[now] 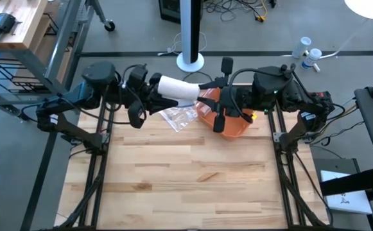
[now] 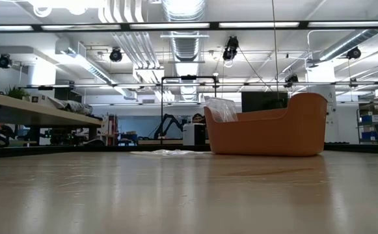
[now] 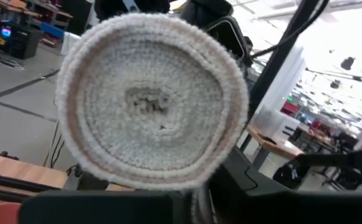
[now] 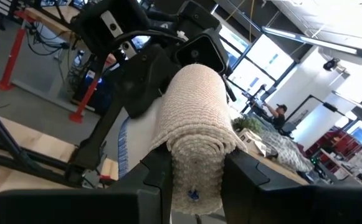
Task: Roll bandage
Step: Roll the brown bandage
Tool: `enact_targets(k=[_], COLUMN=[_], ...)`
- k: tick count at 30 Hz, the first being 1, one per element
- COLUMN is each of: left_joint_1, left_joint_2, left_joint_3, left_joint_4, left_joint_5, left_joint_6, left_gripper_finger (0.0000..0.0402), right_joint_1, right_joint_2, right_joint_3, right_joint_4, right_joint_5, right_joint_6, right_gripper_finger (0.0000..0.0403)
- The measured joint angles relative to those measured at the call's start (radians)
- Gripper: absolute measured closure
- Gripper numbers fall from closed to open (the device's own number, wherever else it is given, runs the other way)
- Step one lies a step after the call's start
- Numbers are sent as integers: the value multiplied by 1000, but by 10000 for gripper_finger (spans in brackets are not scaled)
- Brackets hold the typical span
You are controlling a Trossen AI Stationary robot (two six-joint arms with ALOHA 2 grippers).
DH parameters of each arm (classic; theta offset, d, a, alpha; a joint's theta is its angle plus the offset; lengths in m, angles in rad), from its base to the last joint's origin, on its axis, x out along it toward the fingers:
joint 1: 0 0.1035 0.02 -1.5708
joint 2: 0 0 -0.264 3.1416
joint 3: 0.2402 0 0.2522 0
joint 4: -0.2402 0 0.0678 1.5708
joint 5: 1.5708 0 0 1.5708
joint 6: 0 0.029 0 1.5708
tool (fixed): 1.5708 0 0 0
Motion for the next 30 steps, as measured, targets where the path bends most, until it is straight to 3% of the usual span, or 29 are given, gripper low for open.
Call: enact_targets(k=[4, 8, 14, 19, 24, 30], left_joint_1=[0, 0, 9, 10, 11, 13], left_joint_2=[0, 0, 0, 0, -2, -11], left_joint_3=[0, 1, 1, 1, 1, 1], left_joint_4=[12, 23, 47, 74, 74, 75], left_joint_5=[-12, -9, -6, -4, 30, 57], left_joint_6=[-50, -193, -485, -620, -653, -682], left_gripper_finger=[349, 307, 232, 184, 165, 179], right_joint_1=[0, 1, 9, 23, 37, 48], right_joint_2=[0, 0, 3, 5, 12, 13], right_joint_3=[0, 0, 1, 2, 2, 2], right_joint_4=[-4, -6, -6, -3, -2, -4], right_joint_5=[2, -1, 0, 1, 42, 41], right_joint_6=[1, -52, -283, -523, -696, -769], right_gripper_finger=[316, 316, 316, 316, 316, 316])
